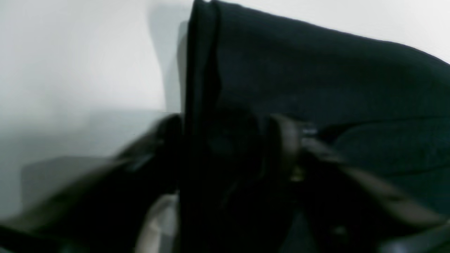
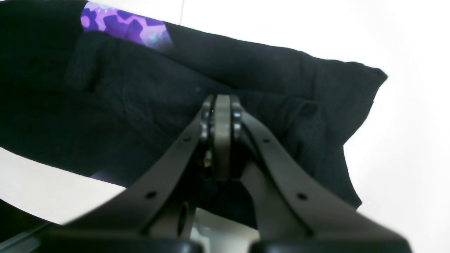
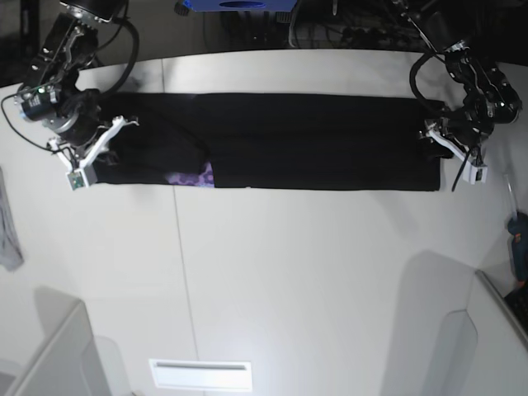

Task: Fold the T-shirt properly
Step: 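Pull the strip ends apart with both grippers to straighten it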

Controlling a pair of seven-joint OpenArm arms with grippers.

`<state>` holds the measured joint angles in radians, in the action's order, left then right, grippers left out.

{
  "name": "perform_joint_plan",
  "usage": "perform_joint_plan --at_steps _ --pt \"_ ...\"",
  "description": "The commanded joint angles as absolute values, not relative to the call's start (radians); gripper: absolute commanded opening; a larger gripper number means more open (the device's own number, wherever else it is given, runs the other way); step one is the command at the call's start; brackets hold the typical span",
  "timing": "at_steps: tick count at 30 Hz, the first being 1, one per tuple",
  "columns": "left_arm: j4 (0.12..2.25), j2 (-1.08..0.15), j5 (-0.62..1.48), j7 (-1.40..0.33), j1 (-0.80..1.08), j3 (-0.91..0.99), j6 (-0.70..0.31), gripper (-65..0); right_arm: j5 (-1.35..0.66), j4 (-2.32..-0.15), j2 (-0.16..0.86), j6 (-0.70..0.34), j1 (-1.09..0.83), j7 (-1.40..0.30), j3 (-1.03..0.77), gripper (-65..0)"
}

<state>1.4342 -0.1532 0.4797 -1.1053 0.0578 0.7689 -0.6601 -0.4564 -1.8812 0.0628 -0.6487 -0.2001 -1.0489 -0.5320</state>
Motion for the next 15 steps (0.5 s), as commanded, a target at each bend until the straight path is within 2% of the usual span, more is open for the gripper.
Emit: perform_joint_plan --at_steps 1,4,5,15 --pt "1.425 -0.153 0.452 -1.155 0.062 0.763 -0.662 -43.1 -0.47 -1.9 0.073 -0.657 -0.191 -1.03 -0.535 -65.0" --pt "1.405 -0.153 0.452 -1.155 0.059 0.765 -0.662 -63.0 -0.47 -1.9 0.073 -0.657 -0.191 -1.03 -0.535 -65.0" --pt "1.402 -0.153 0.452 -1.155 0.058 0.766 -0.662 -65.0 -0.47 -1.9 0.073 -0.657 -0.191 -1.03 -0.535 -65.0" --pt "1.435 -0.193 0.453 -1.153 0.07 0.783 -0.665 -65.0 -0.47 -1.9 0.073 -0.657 -0.191 -1.033 -0.535 -65.0"
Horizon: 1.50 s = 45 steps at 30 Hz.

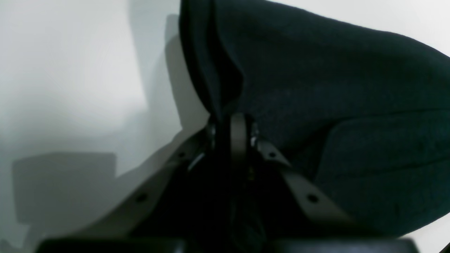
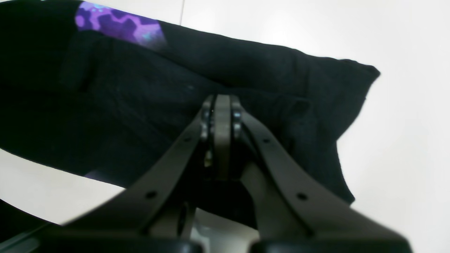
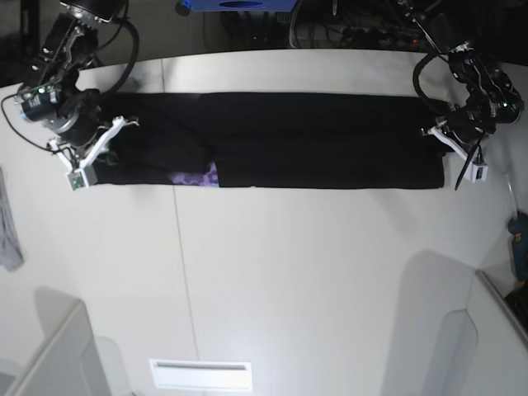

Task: Fold the T-shirt properly
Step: 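Pull the strip ends apart with both grippers to straighten it, then carry the strip end with the left gripper toward the right gripper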

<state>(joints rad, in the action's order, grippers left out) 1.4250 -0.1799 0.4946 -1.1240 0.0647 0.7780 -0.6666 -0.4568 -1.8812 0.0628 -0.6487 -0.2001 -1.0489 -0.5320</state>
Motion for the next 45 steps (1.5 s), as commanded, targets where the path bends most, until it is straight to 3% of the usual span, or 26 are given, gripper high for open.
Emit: perform_joint_plan --at_steps 1,8,20,45 --pt "1.46 -0.193 0.455 -1.152 0.085 0.799 -0.665 -65.0 -0.47 -1.9 0.073 -0.657 -0.191 -1.033 -0.535 -65.0" --pt "1.704 -0.188 0.452 -1.026 0.206 0.78 -0.659 -65.0 -0.47 -1.9 0.071 -0.657 -0.191 -1.036 -0.535 -65.0" --pt "1.923 -0.124 0.453 -1.029 0.283 0.702 -0.664 -65.0 -0.47 -1.9 0.044 -0.657 -0.191 -1.038 -0.535 -65.0" --pt "1.931 0.018 0.452 -1.029 0.285 0.217 -0.576 -65.0 -0.464 -1.897 0.045 -0.656 -0.197 -1.04 -0.535 -65.0"
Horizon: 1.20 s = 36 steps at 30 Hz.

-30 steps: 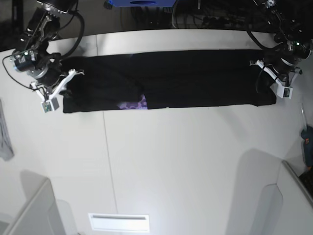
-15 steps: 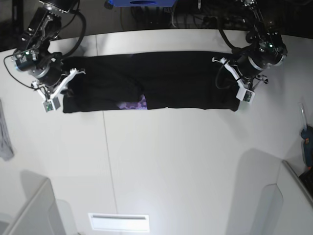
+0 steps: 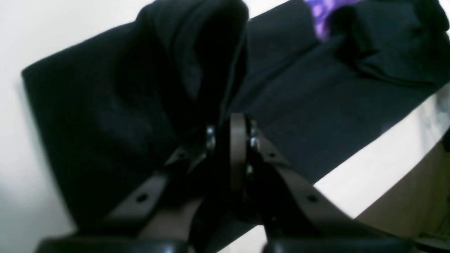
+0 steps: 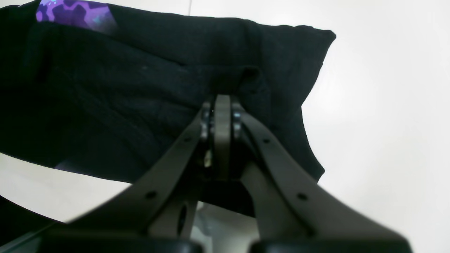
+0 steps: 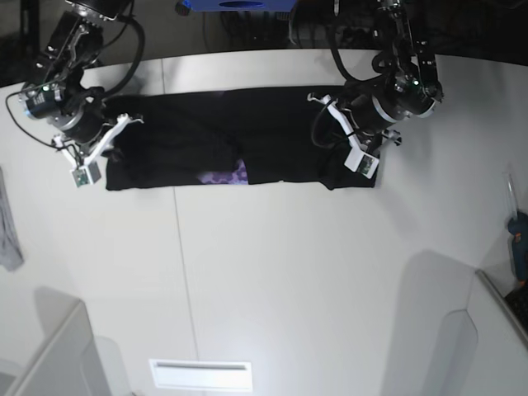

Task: Fold the T-shirt properly
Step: 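Carry the strip end with the left gripper toward the right gripper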

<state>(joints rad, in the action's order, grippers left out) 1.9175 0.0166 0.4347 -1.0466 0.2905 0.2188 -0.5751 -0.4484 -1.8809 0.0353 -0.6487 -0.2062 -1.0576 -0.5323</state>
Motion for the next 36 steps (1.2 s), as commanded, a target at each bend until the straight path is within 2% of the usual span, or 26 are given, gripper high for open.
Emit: perform_joint_plan --at_steps 1,6,12,17,36 --pt "1.931 0.022 0.452 -1.029 0.285 0.209 -0.576 -65.0 -0.464 -1.897 0.045 -0.656 -0.199 -1.04 -0.535 -65.0" --pt "1.929 0.044 0.452 -1.029 0.272 0.163 -0.573 -65.0 -0.464 -1.897 0.045 -0.656 -0.199 -1.04 -0.535 -65.0" --pt "1.926 0.054 0.463 -1.029 0.254 0.102 -0.496 -65.0 -0.464 -1.897 0.045 -0.656 -0.209 -1.04 -0.535 -65.0" --pt "1.902 0.064 0.463 -1.029 0.223 0.035 -0.495 -65.0 -0.464 -1.897 0.044 -0.656 -0.211 -1.038 -0.535 -65.0" --pt "1.758 0.091 0.461 -1.029 0.174 0.022 -0.495 -65.0 -0.464 -1.896 0.044 -0.656 -0.213 -1.035 -0.535 -65.0"
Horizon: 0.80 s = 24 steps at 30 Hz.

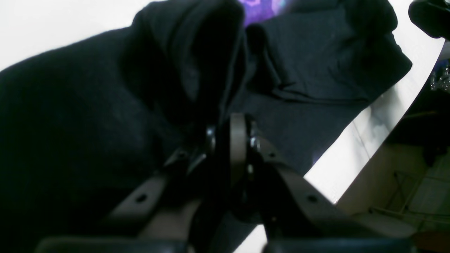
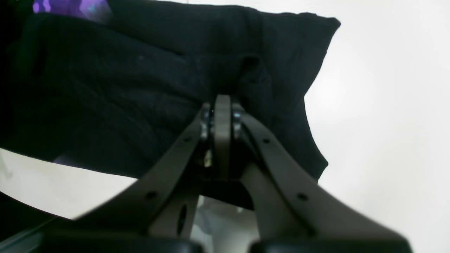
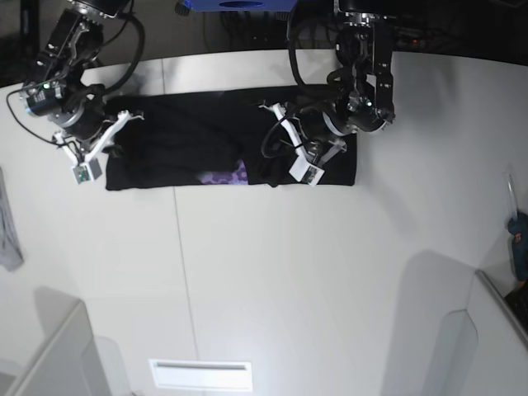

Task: Fold the T-shirt properly
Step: 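Carry the strip end with the left gripper toward the right gripper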

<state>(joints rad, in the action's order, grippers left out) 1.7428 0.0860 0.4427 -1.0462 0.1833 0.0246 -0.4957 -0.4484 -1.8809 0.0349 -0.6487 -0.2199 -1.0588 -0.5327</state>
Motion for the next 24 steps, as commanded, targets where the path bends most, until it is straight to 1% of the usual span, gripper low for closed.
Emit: perform_joint_plan --at_steps 1,7,23,24 --pt "1.756 0.091 0.461 -1.029 0.173 0.021 -0.495 -65.0 -0.464 -1.896 0.044 -0.654 -0.213 -1.035 -0.536 -65.0" --pt "1.756 0.088 0.461 -1.029 0.171 -0.016 -0.495 -65.0 -0.464 -1.896 0.044 -0.654 -0.213 -1.033 -0.536 -65.0" --pt "1.756 0.088 0.461 -1.029 0.171 -0.008 -0.495 -65.0 -0.464 -1.896 0.044 -0.654 -0.211 -1.033 -0.536 -65.0" --pt "1.756 0.088 0.461 -1.029 0.171 -0.01 -0.495 -63.5 -0.464 -1.896 0.044 -0.654 -0.211 -1.033 -0.536 -65.0"
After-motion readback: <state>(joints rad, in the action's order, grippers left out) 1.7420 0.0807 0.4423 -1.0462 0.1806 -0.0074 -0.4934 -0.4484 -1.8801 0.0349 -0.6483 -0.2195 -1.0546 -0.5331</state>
